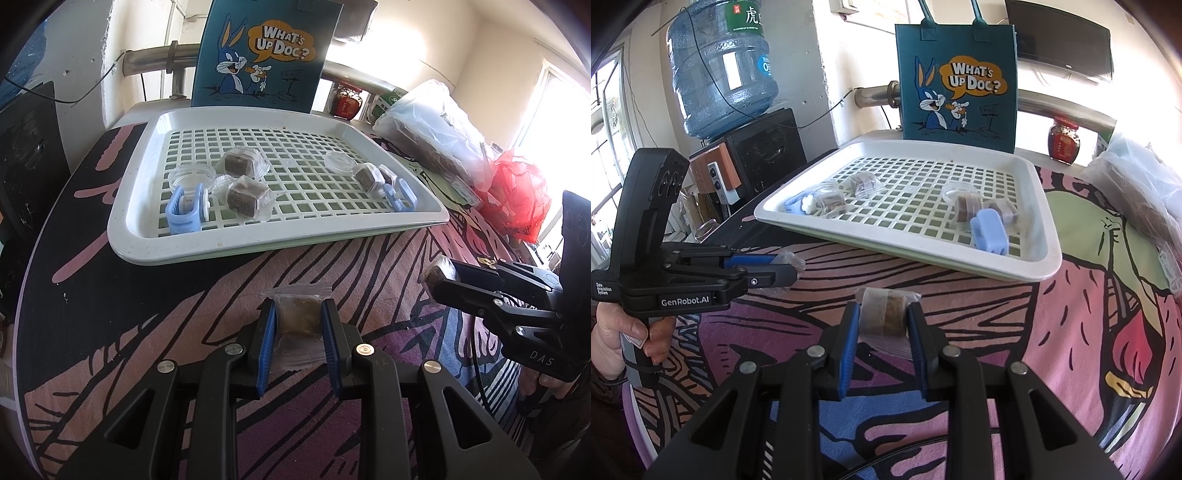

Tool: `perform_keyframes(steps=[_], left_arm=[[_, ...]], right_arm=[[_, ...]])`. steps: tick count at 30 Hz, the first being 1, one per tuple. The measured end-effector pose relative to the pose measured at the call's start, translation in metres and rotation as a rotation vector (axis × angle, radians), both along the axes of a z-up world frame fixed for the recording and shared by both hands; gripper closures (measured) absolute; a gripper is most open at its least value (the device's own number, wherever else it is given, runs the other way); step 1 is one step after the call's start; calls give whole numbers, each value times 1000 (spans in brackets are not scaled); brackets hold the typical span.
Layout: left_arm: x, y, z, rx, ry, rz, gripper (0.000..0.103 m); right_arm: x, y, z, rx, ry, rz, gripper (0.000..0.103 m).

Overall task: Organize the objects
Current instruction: 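Carry the food bag over the tray and open the left gripper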

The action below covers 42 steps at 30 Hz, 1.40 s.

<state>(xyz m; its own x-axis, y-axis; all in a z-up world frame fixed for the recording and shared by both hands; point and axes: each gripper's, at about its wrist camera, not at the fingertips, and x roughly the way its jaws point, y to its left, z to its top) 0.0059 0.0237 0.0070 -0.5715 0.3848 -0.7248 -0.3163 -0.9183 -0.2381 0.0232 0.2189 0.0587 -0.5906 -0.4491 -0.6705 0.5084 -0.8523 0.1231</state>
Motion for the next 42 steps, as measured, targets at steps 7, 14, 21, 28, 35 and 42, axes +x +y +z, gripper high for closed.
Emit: perform_keyframes(steps=[7, 14, 21, 28, 35, 42], left_arm=[[-8, -8, 11, 5, -43, -40, 80], [-71, -29, 64, 1, 41, -7, 80], [-161, -31, 51, -39, 9, 113, 80], [-196, -32, 22, -47, -60, 153, 80], [-204, -38, 19, 13, -135, 177, 57], [-150, -48, 78, 93, 61, 184, 28]], right_arm=[[-12, 23, 19, -98, -61, 0, 77], [-64, 47, 78, -124, 31, -18, 77], [-171, 39, 59, -101, -65, -107, 77], [-228, 21, 11, -13, -197, -179, 77], [-226, 16, 8, 12, -200, -214, 66], [-138, 24, 89, -112, 86, -175, 48]])
